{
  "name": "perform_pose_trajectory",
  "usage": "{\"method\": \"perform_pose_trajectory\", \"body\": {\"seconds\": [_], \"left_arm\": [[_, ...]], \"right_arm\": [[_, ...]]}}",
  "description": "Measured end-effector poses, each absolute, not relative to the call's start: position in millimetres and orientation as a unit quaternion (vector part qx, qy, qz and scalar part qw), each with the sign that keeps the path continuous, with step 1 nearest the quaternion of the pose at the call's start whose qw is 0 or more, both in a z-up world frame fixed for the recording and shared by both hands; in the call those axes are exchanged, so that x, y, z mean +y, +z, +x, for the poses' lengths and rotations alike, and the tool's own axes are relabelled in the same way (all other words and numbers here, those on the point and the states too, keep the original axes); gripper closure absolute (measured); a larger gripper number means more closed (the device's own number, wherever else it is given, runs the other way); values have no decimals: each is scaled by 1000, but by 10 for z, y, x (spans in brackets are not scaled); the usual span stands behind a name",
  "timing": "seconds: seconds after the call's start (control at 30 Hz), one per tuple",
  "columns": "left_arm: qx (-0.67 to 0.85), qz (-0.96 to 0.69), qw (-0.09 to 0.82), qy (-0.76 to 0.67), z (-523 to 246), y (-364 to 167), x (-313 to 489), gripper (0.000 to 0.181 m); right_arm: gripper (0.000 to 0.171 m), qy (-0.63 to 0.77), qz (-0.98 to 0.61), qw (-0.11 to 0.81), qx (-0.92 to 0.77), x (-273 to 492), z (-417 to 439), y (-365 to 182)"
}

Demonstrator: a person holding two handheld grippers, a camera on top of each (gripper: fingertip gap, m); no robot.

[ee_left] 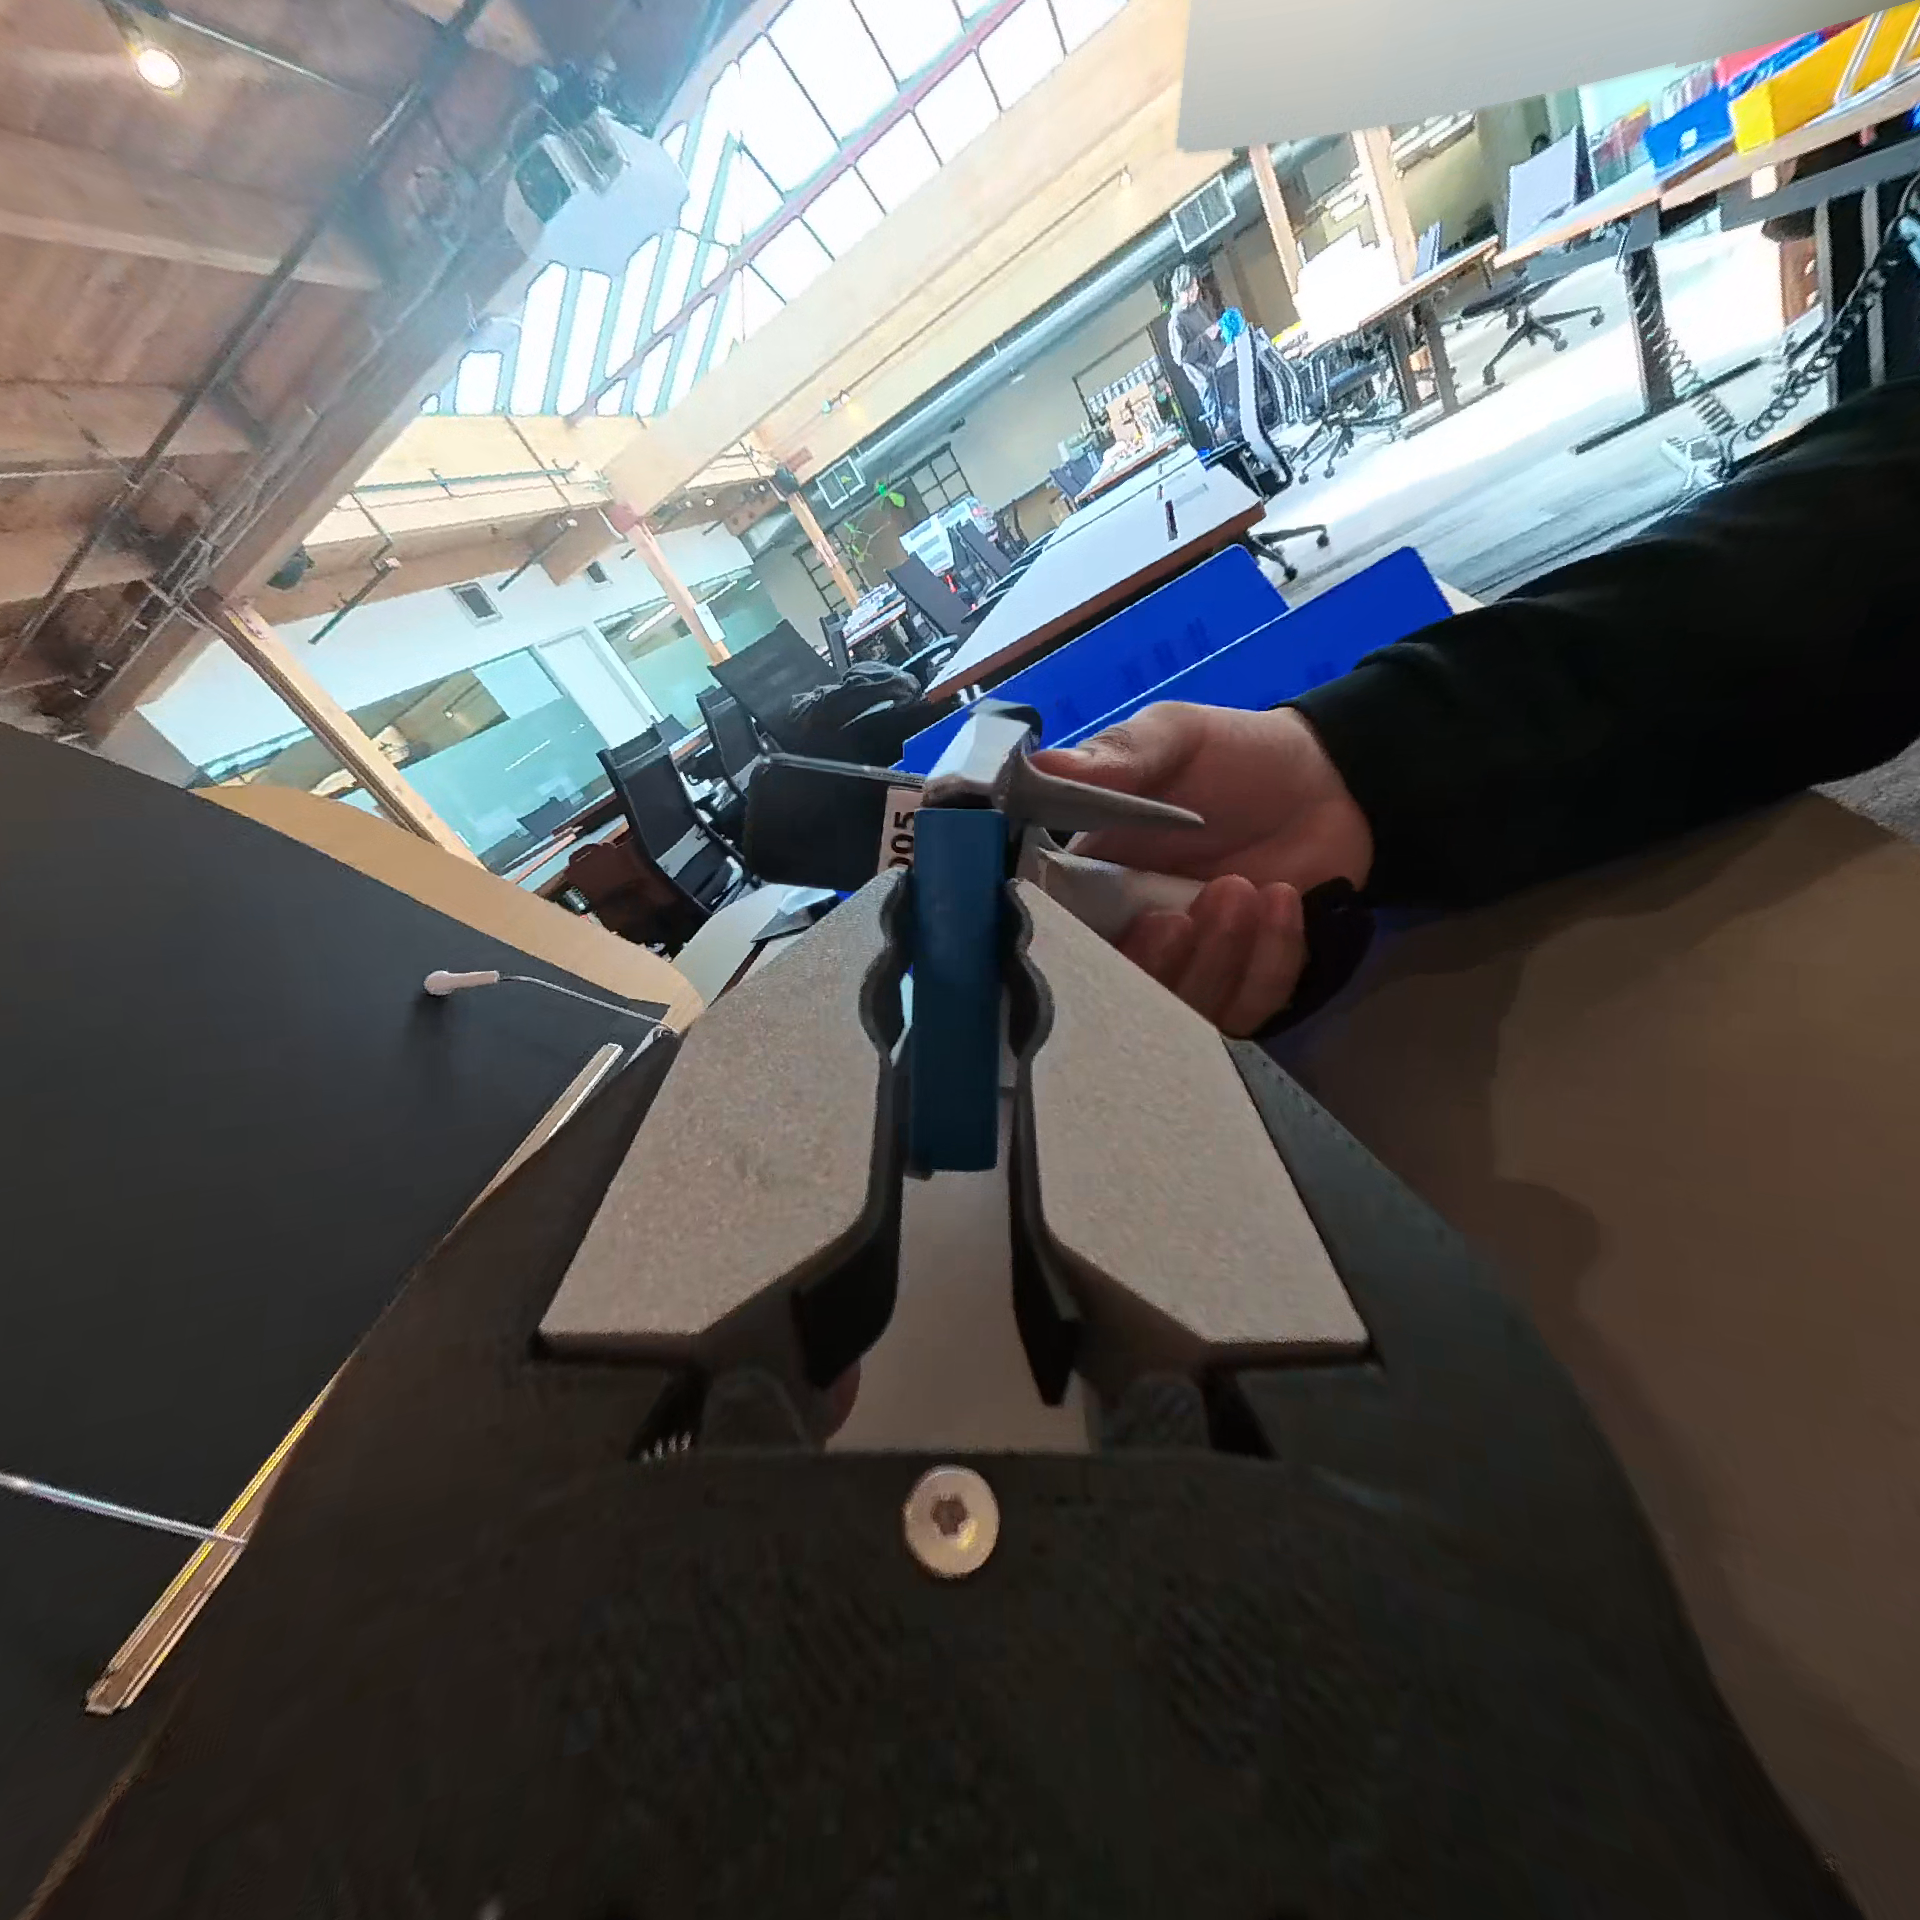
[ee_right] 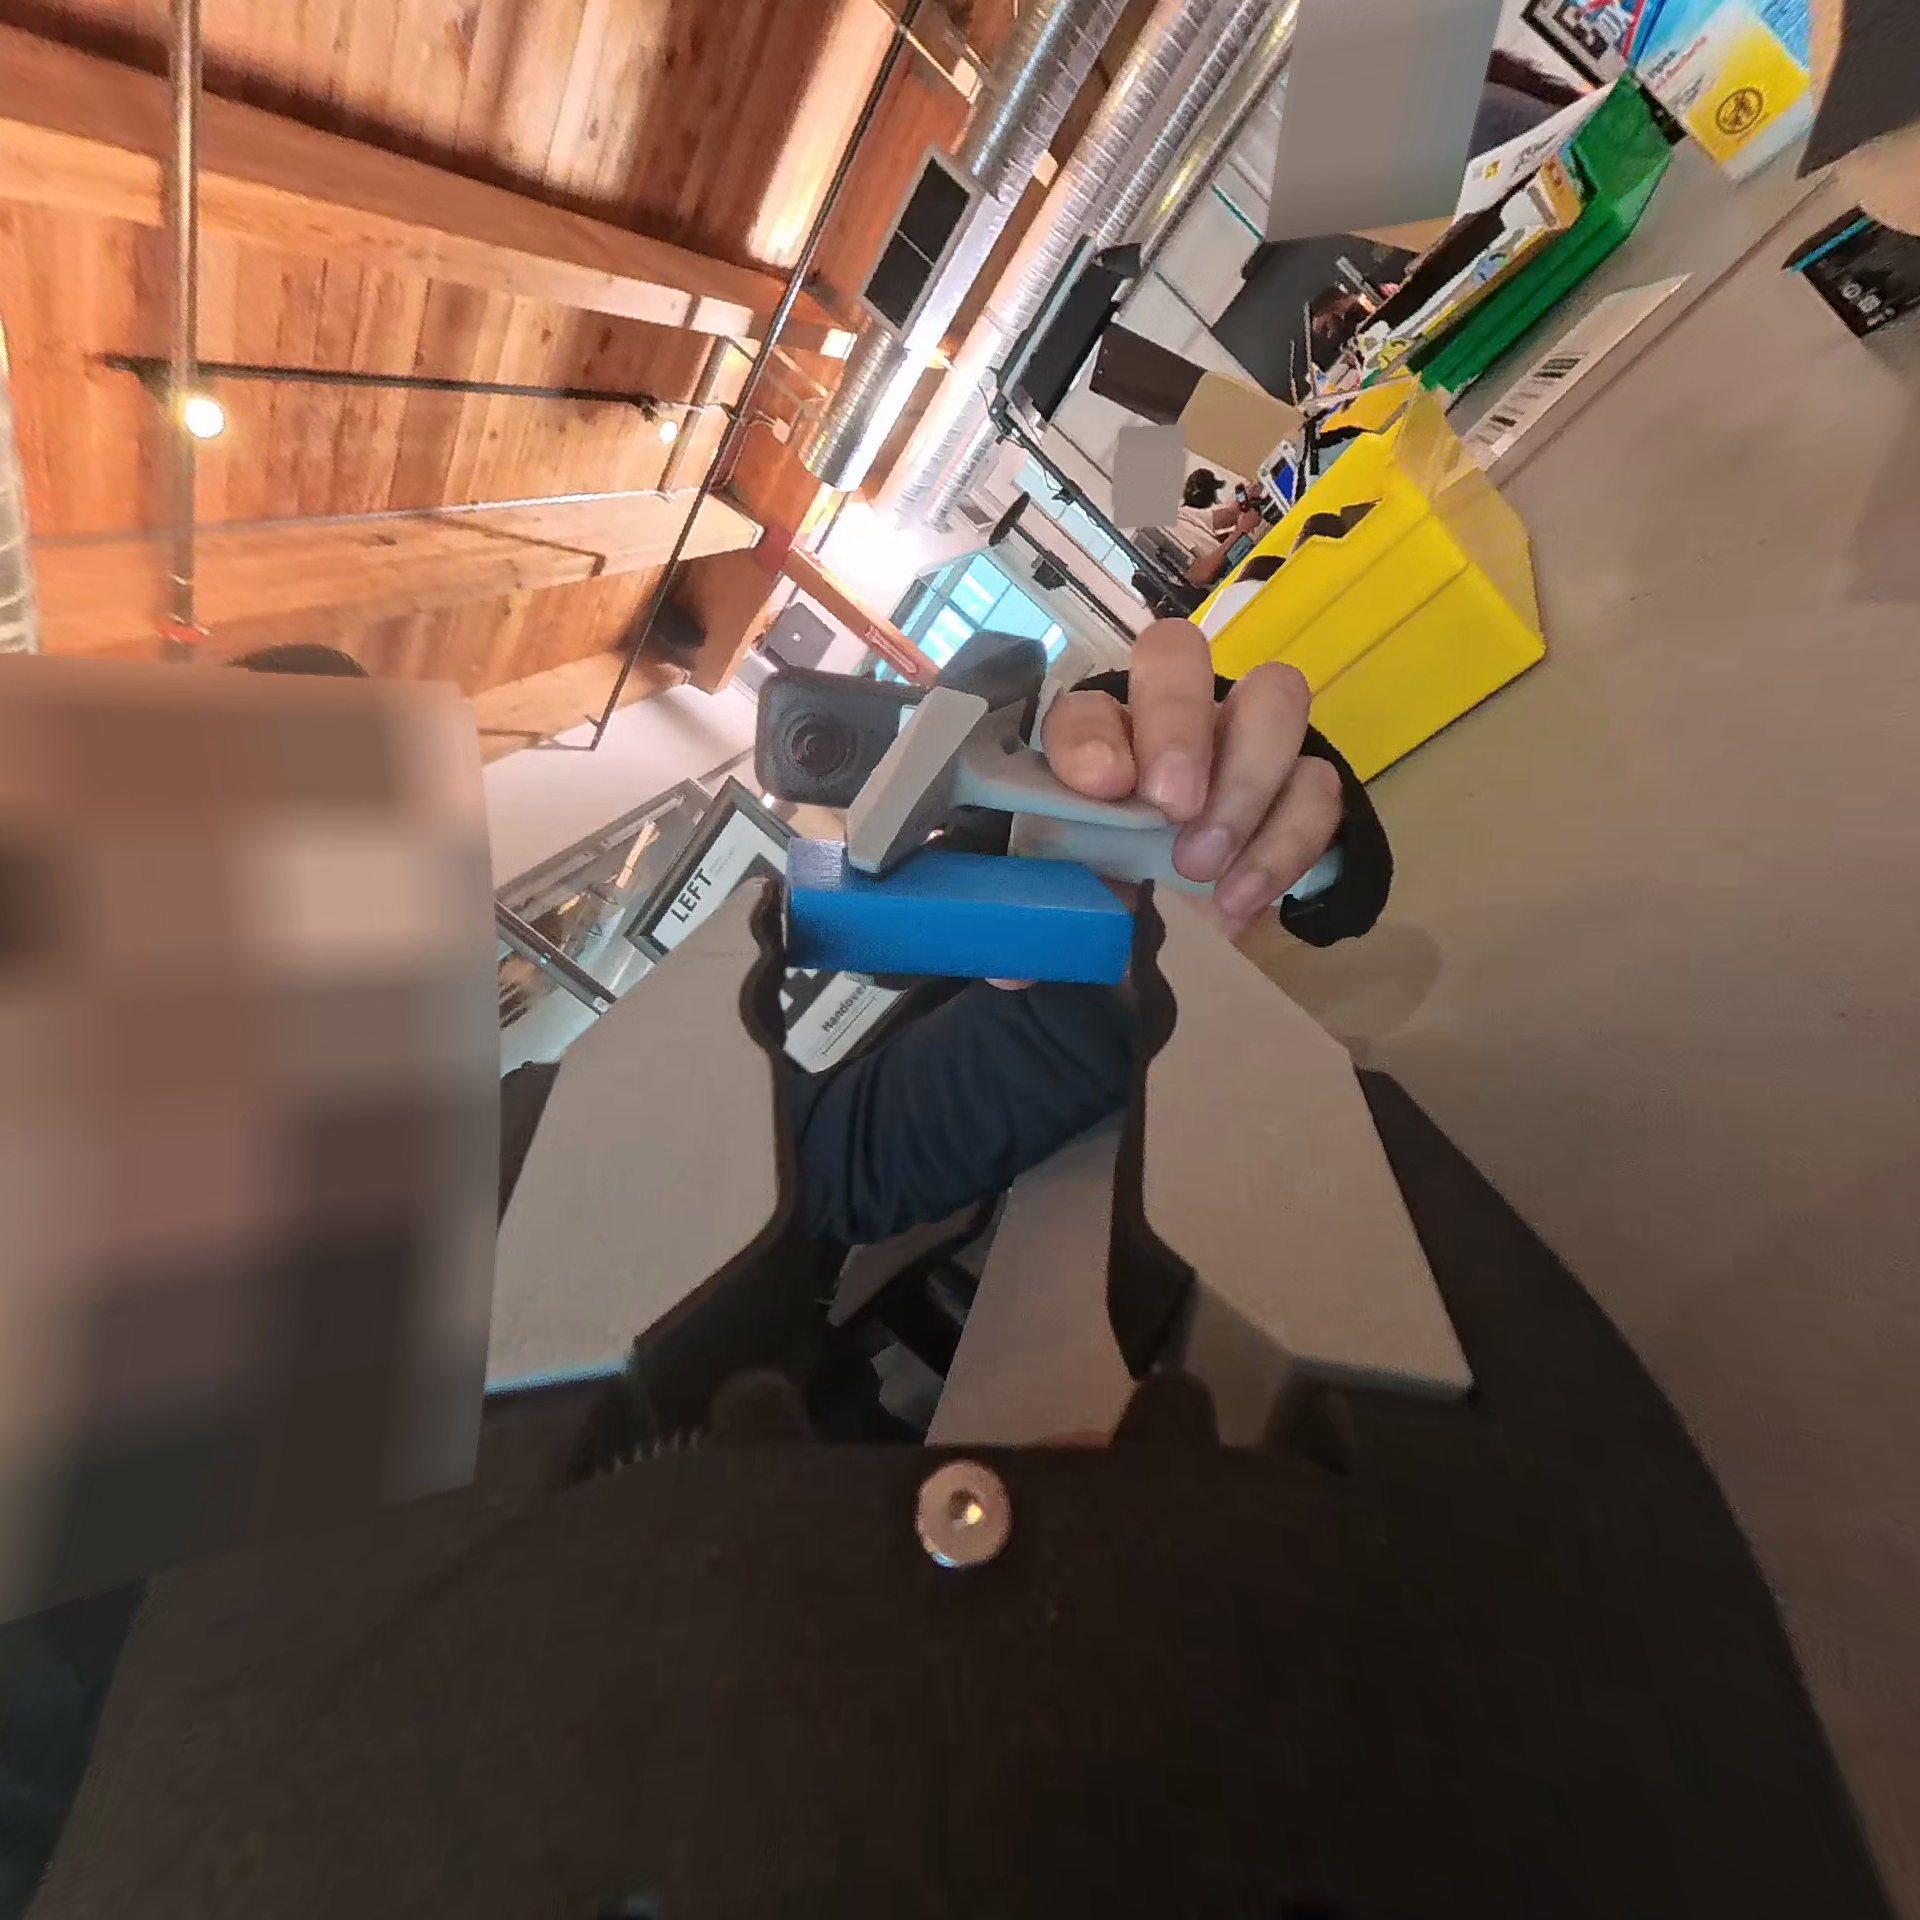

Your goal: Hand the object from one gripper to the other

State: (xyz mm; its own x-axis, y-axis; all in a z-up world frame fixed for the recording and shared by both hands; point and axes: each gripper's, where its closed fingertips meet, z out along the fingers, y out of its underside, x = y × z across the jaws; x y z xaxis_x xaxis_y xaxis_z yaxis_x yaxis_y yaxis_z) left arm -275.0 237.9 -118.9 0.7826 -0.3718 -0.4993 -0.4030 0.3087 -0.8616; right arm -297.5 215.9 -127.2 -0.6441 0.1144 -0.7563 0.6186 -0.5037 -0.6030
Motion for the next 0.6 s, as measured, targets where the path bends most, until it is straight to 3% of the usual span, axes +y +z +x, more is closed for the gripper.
{"method": "perform_pose_trajectory", "body": {"seconds": [0.2,0.33,0.6], "left_arm": [[282,-627,726,-17,-2794,-1261,2404,166],[207,-688,688,-103,-2926,-1333,2450,126],[158,-714,677,-85,-3141,-1392,2499,120]], "right_arm": [[106,-765,406,141,480,2205,-3027,-1329],[106,-782,405,85,467,2400,-3051,-1211],[107,-744,422,-118,504,2674,-3160,-1173]]}}
